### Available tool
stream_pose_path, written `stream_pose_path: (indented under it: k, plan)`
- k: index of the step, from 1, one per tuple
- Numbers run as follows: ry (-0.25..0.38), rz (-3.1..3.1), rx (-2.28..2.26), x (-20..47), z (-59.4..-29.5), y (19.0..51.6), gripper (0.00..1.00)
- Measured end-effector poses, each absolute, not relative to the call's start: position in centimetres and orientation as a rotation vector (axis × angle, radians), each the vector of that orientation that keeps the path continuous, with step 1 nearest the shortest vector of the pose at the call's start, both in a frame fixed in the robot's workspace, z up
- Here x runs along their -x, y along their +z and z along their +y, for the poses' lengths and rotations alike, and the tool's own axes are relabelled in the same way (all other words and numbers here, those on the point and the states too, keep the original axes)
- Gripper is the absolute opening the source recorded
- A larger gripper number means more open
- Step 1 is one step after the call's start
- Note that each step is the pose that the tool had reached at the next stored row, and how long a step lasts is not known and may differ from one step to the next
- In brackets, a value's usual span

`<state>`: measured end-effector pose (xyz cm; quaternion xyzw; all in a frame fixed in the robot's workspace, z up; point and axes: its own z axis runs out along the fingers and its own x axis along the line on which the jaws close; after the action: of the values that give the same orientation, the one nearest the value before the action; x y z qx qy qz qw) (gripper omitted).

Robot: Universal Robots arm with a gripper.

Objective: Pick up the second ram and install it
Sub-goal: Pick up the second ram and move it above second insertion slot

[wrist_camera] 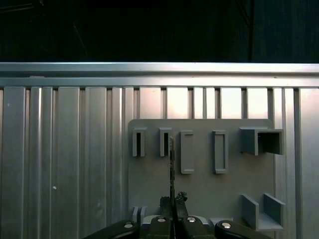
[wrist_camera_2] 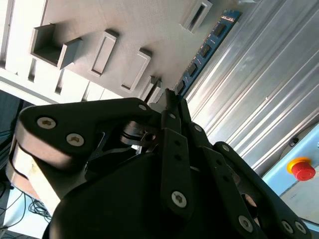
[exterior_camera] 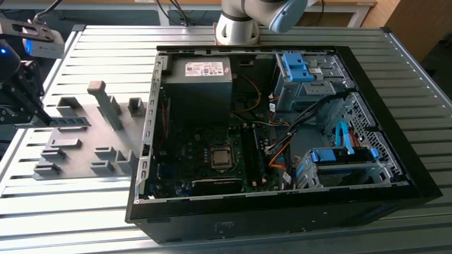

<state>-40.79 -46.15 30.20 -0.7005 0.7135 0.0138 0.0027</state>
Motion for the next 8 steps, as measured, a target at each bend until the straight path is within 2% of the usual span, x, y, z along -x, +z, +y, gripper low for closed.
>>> stream_pose_path:
  k: [8]
  plan:
    - [0.043, 2.238, 2.197, 40.8, -46.1, 31.5, 0.14]
